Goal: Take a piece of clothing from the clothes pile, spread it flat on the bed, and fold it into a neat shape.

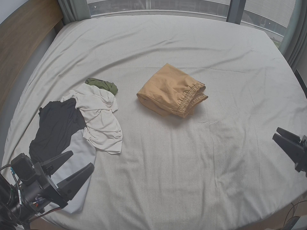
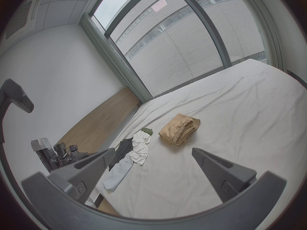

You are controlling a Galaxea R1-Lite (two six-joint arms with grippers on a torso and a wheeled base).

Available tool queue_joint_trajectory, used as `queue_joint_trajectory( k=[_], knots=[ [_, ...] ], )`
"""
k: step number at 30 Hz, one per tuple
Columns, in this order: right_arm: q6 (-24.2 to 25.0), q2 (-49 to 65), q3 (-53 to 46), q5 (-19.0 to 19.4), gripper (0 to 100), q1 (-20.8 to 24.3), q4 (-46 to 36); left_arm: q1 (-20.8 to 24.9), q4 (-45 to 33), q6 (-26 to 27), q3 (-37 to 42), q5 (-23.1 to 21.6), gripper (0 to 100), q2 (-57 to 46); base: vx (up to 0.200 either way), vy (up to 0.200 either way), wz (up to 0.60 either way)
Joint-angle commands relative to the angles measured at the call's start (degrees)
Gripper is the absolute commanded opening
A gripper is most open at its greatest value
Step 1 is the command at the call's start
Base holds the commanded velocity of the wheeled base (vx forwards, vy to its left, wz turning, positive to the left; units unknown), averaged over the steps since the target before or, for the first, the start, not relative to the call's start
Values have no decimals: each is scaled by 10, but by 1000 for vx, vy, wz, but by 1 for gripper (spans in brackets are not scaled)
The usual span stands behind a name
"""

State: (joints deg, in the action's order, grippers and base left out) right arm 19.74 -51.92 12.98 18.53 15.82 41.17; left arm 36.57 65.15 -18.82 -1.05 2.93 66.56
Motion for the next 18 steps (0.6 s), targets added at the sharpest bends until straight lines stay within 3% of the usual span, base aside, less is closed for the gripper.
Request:
queue_joint_trajectory(
  k=[1,4,9,18],
  knots=[
    [-8,82,-52,0,100,-36,0,-27,-62,-4,10,23,100,-85,0,0,0],
    [-15,130,-78,0,100,-60,0,-80,-121,-6,10,20,100,-126,0,0,0],
    [-18,205,-120,-1,100,-81,-14,-100,-212,-7,10,5,100,-216,0,0,0],
    [-17,386,-129,-1,100,-108,-199,-203,-386,-6,10,-76,100,-419,0,0,0]
  ],
)
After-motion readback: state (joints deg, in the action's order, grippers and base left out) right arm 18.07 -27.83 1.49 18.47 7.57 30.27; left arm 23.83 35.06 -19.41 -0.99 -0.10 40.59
